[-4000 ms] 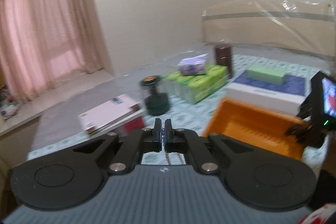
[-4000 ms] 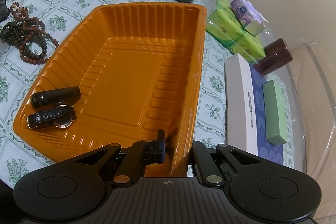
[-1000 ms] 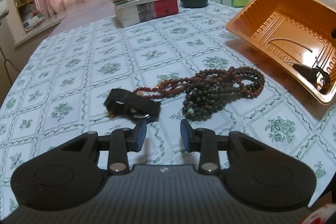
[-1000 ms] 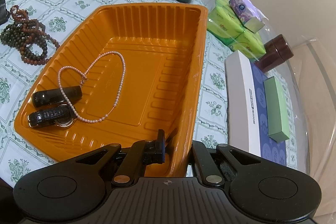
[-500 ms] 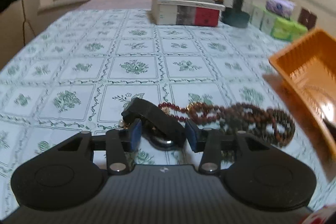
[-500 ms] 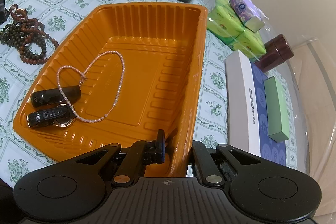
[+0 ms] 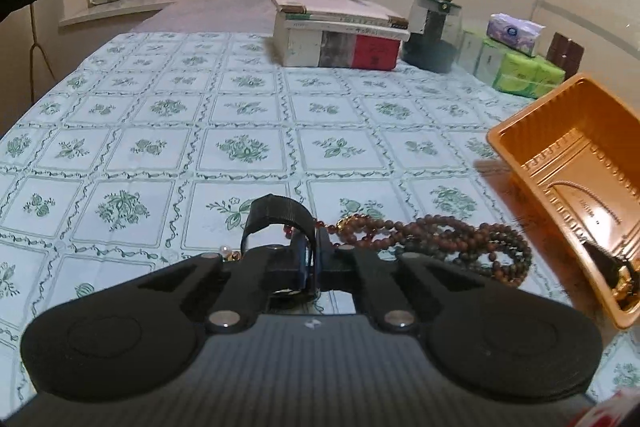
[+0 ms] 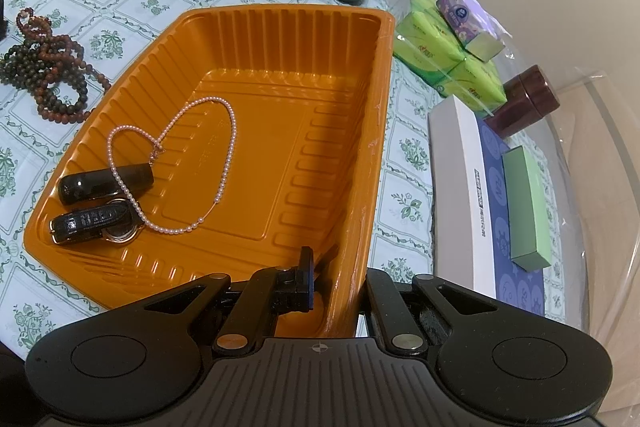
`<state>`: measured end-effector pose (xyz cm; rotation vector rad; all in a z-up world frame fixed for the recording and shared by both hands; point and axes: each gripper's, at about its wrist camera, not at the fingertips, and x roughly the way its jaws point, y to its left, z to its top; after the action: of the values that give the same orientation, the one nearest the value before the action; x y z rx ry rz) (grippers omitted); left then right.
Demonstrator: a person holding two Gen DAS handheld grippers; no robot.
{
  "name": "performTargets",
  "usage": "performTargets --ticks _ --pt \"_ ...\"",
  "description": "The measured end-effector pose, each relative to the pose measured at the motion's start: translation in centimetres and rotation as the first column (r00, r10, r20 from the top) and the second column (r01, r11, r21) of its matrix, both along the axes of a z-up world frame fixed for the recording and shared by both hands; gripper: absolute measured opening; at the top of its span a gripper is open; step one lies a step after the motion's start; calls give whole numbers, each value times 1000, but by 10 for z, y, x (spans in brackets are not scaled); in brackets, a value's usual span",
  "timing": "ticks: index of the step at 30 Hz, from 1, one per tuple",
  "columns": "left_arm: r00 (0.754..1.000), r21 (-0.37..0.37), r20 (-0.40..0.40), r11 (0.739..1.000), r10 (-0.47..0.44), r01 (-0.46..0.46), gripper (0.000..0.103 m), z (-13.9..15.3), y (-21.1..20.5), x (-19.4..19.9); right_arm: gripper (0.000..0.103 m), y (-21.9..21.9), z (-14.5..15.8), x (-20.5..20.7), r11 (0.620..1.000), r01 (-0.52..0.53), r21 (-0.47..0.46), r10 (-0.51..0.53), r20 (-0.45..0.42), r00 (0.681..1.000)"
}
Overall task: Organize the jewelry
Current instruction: 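Grasp the black-strap watch by its strap with the left gripper, then carry the watch into the orange tray and open the left gripper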
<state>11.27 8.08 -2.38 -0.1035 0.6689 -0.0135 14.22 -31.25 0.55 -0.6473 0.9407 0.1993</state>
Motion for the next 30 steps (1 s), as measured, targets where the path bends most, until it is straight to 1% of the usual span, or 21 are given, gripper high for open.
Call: performTargets --ticks 4,11,14,17,21,26,30 --pt "1000 32 22 999 -11 10 3 16 2 -6 6 1 0 0 1000 -1 -2 1 2 1000" --pt "998 46 54 998 -44 42 3 45 -7 -14 6 0 1 -1 1000 1 2 -1 2 1000" --pt "994 34 61 995 -92 90 3 52 -22 -14 6 0 1 -1 1000 1 2 -1 3 1000" --pt "984 3 71 986 -164 164 3 58 -45 -12 6 0 1 -1 1000 2 2 -2 2 1000" --pt "960 -46 78 961 -269 273 3 61 -86 -3 6 1 2 -1 1000 1 4 -1 4 1000" --pt "914 -89 79 911 -397 403 3 56 -145 9 6 1 2 -1 1000 0 7 0 4 1000" --pt "883 -104 68 877 -464 468 3 50 -182 17 6 0 2 -1 1000 -1 9 1 6 1000"
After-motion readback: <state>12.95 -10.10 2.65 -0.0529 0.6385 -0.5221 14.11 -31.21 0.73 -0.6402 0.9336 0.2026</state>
